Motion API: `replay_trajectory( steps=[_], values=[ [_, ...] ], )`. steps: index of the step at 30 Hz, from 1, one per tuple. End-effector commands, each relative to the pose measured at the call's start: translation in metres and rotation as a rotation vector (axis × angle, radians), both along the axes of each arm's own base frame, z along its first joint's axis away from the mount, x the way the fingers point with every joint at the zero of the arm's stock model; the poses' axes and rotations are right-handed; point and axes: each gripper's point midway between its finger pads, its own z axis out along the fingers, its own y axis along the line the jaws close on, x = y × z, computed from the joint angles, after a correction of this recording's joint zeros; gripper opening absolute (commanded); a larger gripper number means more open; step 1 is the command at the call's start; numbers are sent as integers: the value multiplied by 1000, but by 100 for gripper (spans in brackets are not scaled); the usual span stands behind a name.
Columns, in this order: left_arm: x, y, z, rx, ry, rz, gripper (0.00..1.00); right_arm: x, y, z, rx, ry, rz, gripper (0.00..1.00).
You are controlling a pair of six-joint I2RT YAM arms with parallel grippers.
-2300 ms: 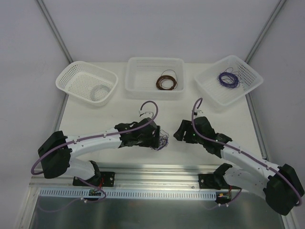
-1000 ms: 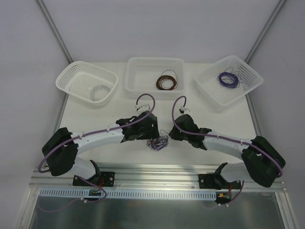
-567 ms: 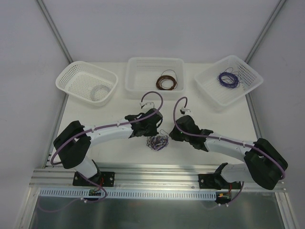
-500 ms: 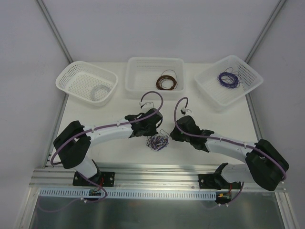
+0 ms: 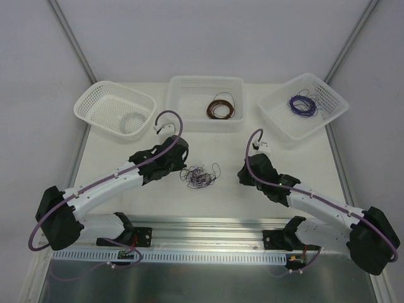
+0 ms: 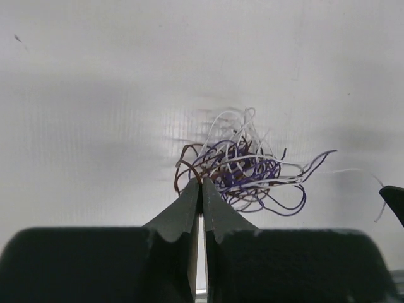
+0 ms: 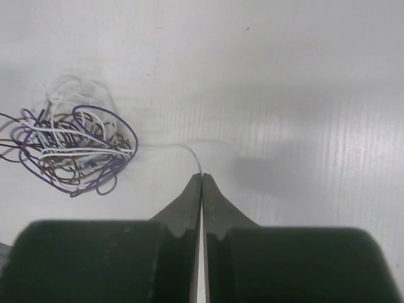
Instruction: Untangle the cables
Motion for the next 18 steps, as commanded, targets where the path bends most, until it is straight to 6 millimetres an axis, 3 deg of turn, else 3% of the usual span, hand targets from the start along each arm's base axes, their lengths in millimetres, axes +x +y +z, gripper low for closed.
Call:
replay_trajectory(
  steps=[1,6,8,18],
  values=[
    [-6,29,22,56,-63,5,0,2,-26,4,-84,-23,-45,1],
    [-11,55,50,35,-132,34,0,3,-59,13,-93,-42,-122,1],
    [-13,69,52,49,-135,60,0,0,-74,17,-120,-44,-140,1],
    [-19,123,75,111,-185,166,0,-8,-147,101,-165,-190,-304,1]
  ],
)
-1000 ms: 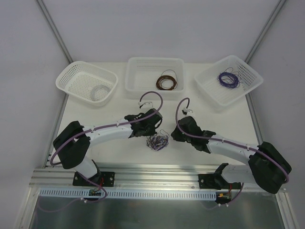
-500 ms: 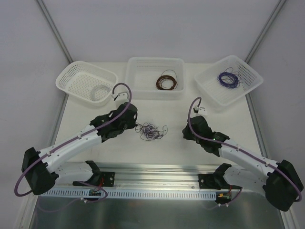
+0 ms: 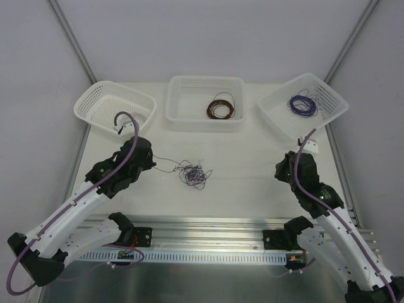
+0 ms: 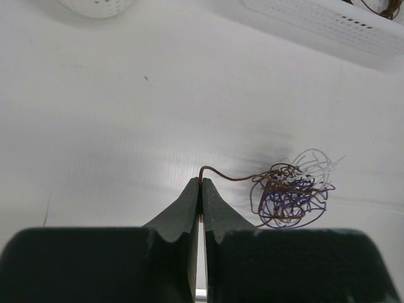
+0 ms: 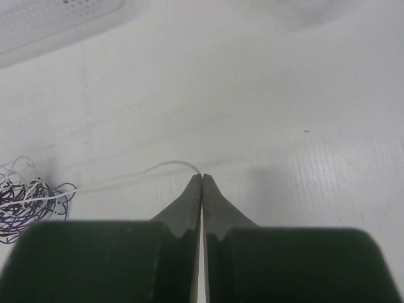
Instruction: Untangle the cables
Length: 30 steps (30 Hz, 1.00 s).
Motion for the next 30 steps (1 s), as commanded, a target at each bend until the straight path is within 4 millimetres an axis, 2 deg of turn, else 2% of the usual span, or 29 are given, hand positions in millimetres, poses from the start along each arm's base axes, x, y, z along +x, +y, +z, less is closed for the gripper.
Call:
replay_trajectory(
  steps=[1,2,3,5,6,7,9,10,12,13,17,19,20,23,24,26,27,30],
  values=[
    [-4,27,6,99,-5,47,0,-7,-27,40,-72,-51,-42,1],
    [-4,30,12,101,-12,54,0,-12,-32,45,-77,-54,-49,1],
    [-6,35,14,119,-8,64,0,-12,-34,63,-63,-87,-61,1],
    [-6,38,21,123,-18,69,0,-17,-38,77,-58,-108,-63,1],
    [-6,42,22,138,-19,74,0,-19,-40,96,-45,-149,-70,1],
    [-6,44,25,141,-25,80,0,-20,-42,104,-47,-165,-69,1],
    [-6,46,26,151,-25,86,0,-25,-46,122,-50,-198,-76,1],
    [-6,47,25,156,-20,87,0,-27,-47,141,-36,-238,-73,1],
    [-6,46,21,155,-5,87,0,-29,-44,157,-28,-268,-49,1],
    [-6,44,16,157,8,84,0,-32,-44,175,-11,-306,-39,1],
    [-6,36,-11,171,92,68,0,-37,-28,209,34,-376,59,1],
    [-8,36,-30,197,145,73,0,-37,-22,221,43,-405,97,1],
    [-8,34,-39,206,171,69,0,-41,-17,237,64,-445,131,1],
    [-12,34,-69,230,250,86,0,-43,-6,260,77,-481,199,1],
    [-12,31,-76,216,264,90,0,-50,-6,282,84,-527,220,1],
    [-17,30,-99,237,324,88,0,-51,4,299,101,-550,273,1],
    [-15,26,-104,219,329,89,0,-58,4,319,111,-600,287,1],
    [-18,23,-126,230,383,87,0,-65,16,350,139,-667,365,1]
  ],
)
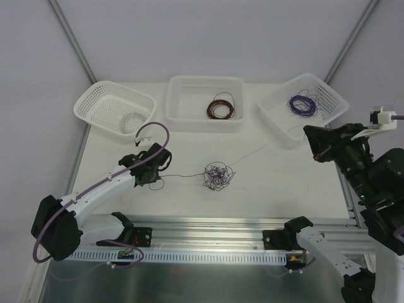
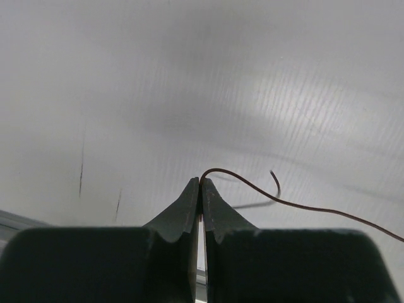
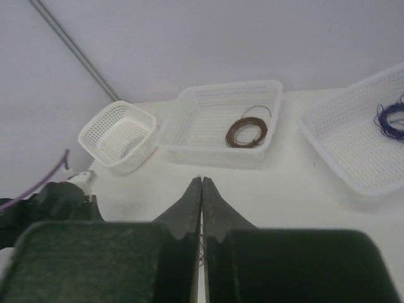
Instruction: Untangle the cables
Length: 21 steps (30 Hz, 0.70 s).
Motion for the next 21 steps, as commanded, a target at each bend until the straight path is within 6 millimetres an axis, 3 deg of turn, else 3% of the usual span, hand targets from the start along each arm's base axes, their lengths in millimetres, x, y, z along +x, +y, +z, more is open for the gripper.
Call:
replay_trajectory(
  steps=[1,7,10,12,13,15,16,17,20,21],
  values=[
    [2,-6,-19,-42,26,42,0,-23,13,67,26,-196,124,1],
    [-5,-6,-51,-21,122,50,0,-43,14,137,53,-373,169,1],
    [-9,0,-61,-11,155,74,0,-49,10,152,60,-421,159,1],
    [-11,2,-63,-15,165,78,0,-44,8,148,60,-410,140,1],
    [-10,1,-61,-22,162,75,0,-43,8,139,53,-388,138,1],
    [-9,-3,-55,-56,146,61,0,-19,17,97,21,-275,138,1],
    [-6,-7,-48,-80,119,53,0,-19,13,82,26,-253,120,1],
    [-6,-8,-44,-91,109,39,0,4,21,34,-3,-134,111,1],
    [-5,-17,-27,-150,65,-23,0,16,12,-34,1,8,28,1],
    [-6,-20,-24,-169,63,-41,0,28,11,-85,-33,118,-5,1]
  ],
)
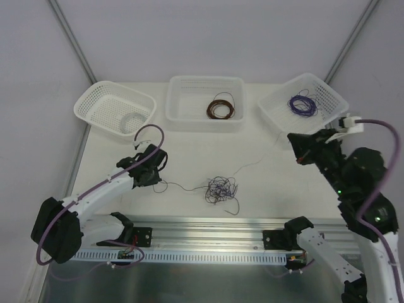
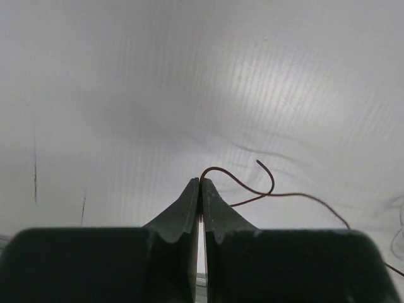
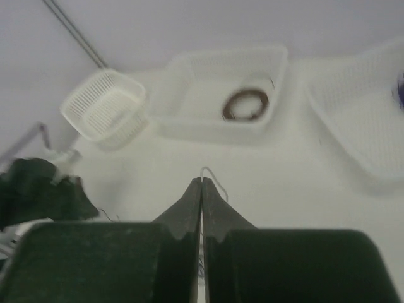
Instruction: Untangle the cables
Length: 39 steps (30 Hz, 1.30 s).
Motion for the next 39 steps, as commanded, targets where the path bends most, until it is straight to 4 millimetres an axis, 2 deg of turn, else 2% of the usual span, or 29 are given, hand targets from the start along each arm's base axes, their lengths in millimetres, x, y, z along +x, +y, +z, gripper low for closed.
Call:
replay_trajectory(
  steps=[1,3,4,5,6,7,9,10,12,13,15,16,18,19,21,22,25,30,31,32,33,36,37,39],
  values=[
    [0,-11,19,-78,-46,-72,0,28,-20,-108,-34,249,-191,1],
    [-2,-13,25,-110,-72,-89,0,28,-32,-151,-54,330,-269,8],
    [-5,-17,30,-142,-82,-104,0,27,-42,-193,-98,437,-332,23],
    [-6,-19,31,-153,-84,-114,0,25,-46,-210,-132,500,-355,33],
    [-8,-20,31,-167,-80,-123,0,22,-47,-224,-164,550,-359,43],
    [-11,-25,34,-196,-83,-139,0,18,-44,-237,-201,602,-333,62],
    [-15,-28,34,-221,-79,-150,0,18,-33,-247,-227,649,-272,78],
    [-17,-31,36,-243,-80,-163,0,15,-19,-249,-216,660,-197,80],
    [-18,-32,37,-254,-82,-161,0,14,0,-251,-188,665,-114,82],
    [-19,-31,37,-256,-86,-162,0,15,19,-248,-162,641,-37,83],
    [-20,-32,37,-259,-84,-165,0,11,39,-260,-136,657,35,84],
    [-20,-32,37,-261,-82,-172,4,13,55,-261,-124,647,83,83],
    [-23,-39,40,-290,-70,-206,18,6,77,-274,-102,693,163,83],
    [-25,-42,42,-305,-70,-222,32,3,94,-272,-91,677,224,83],
    [-28,-50,51,-348,-75,-269,45,1,103,-290,-106,721,233,83],
    [-29,-53,57,-371,-89,-289,57,2,109,-294,-107,718,238,83],
    [-38,-68,71,-441,-88,-385,70,3,121,-309,-103,754,252,83],
    [-50,-94,81,-451,-73,-535,75,3,145,-326,-90,792,307,81],
    [-49,-97,76,-410,-66,-554,75,0,151,-328,-96,797,331,82],
    [-61,-111,75,-385,-55,-649,75,-1,155,-331,-98,803,339,82],
    [-62,-120,79,-370,-65,-690,74,-2,159,-336,-106,814,348,82],
    [-66,-139,65,-277,-64,-819,69,-6,166,-345,-118,841,363,81],
    [-66,-143,54,-246,-40,-843,67,-7,167,-351,-126,855,366,81],
    [-67,-154,48,-219,-51,-918,64,-9,168,-355,-122,867,366,81]
  ],
)
